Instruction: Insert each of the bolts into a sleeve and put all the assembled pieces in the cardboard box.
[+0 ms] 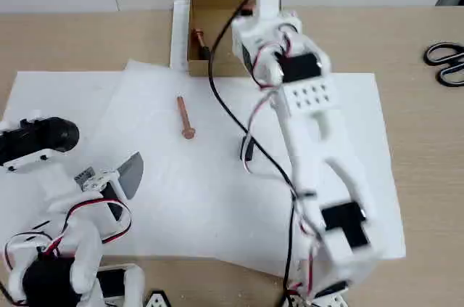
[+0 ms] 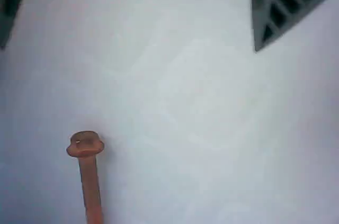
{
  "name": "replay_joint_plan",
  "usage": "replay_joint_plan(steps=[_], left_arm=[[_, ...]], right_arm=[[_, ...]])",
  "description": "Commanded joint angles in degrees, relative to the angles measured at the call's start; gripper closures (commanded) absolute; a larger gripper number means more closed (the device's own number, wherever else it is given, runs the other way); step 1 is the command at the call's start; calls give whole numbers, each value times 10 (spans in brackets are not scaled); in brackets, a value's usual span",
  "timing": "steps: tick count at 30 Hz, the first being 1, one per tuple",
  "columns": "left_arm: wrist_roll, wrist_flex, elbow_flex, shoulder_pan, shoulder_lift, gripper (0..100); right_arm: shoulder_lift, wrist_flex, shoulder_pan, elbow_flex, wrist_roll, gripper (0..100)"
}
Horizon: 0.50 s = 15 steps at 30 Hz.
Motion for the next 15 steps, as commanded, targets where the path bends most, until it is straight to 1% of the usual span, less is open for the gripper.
replay_joint_plan(steps=[1, 5, 15], left_arm=[[-5, 2, -19, -3, 2, 720], [-5, 2, -19, -3, 2, 720], [-5, 1, -15, -3, 1, 720]], right_arm=[[104, -66, 5, -125, 0, 995], [214, -111, 3, -214, 0, 995], [420, -113, 2, -405, 0, 991]])
